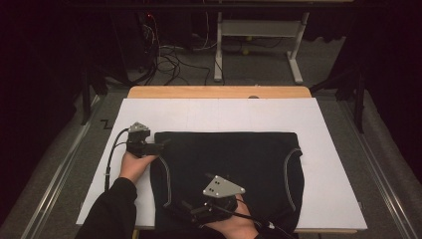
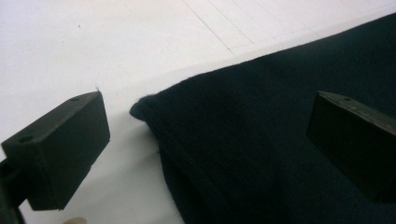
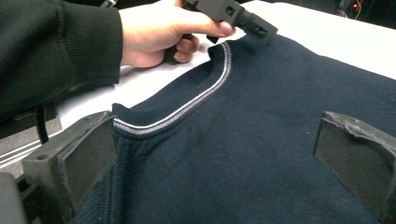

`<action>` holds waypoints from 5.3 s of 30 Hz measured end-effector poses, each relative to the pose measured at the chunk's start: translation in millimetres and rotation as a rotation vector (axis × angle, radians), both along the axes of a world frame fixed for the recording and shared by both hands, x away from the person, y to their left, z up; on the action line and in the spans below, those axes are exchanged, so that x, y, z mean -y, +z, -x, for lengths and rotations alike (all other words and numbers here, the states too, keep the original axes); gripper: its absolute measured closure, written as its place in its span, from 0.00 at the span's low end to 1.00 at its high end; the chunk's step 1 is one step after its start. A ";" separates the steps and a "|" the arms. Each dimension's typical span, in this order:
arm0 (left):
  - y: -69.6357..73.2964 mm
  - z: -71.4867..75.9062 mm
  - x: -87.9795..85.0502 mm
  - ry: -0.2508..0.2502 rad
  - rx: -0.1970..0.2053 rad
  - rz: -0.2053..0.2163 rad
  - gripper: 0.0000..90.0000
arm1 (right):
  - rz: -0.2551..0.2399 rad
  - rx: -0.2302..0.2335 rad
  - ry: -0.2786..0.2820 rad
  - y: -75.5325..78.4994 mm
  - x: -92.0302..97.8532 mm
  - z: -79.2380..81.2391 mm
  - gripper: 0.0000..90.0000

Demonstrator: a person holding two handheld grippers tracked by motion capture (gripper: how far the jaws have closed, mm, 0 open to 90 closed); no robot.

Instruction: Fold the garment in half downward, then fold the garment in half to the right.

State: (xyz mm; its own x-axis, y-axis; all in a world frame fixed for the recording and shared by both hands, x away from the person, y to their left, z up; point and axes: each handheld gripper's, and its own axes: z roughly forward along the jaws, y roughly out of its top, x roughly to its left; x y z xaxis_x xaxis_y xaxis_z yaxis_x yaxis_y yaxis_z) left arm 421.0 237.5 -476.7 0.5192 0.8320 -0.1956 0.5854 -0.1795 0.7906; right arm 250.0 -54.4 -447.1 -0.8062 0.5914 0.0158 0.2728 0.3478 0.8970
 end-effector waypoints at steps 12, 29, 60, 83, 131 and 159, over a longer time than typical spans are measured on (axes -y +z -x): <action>-3.8 1.9 -6.4 0.036 -0.035 0.019 0.00 | 0.027 0.006 0.040 1.8 -17.1 7.2 0.00; -5.8 -8.9 2.3 0.059 -0.129 -0.060 0.13 | 0.048 -0.035 0.102 -11.7 -38.9 16.3 0.00; -6.3 -4.2 7.4 -0.005 -0.111 -0.065 0.79 | 0.211 -0.156 0.155 -25.5 -95.0 18.9 0.16; -6.3 -2.7 8.6 0.016 -0.106 -0.077 0.76 | 0.355 -0.081 0.027 -30.1 -108.2 22.7 0.59; 11.7 18.2 23.3 0.139 0.036 0.109 0.84 | 0.111 0.039 0.031 8.9 -52.2 22.0 0.82; 28.5 18.8 2.1 0.181 0.102 0.138 0.84 | 0.074 0.083 0.057 26.4 -74.5 19.7 0.83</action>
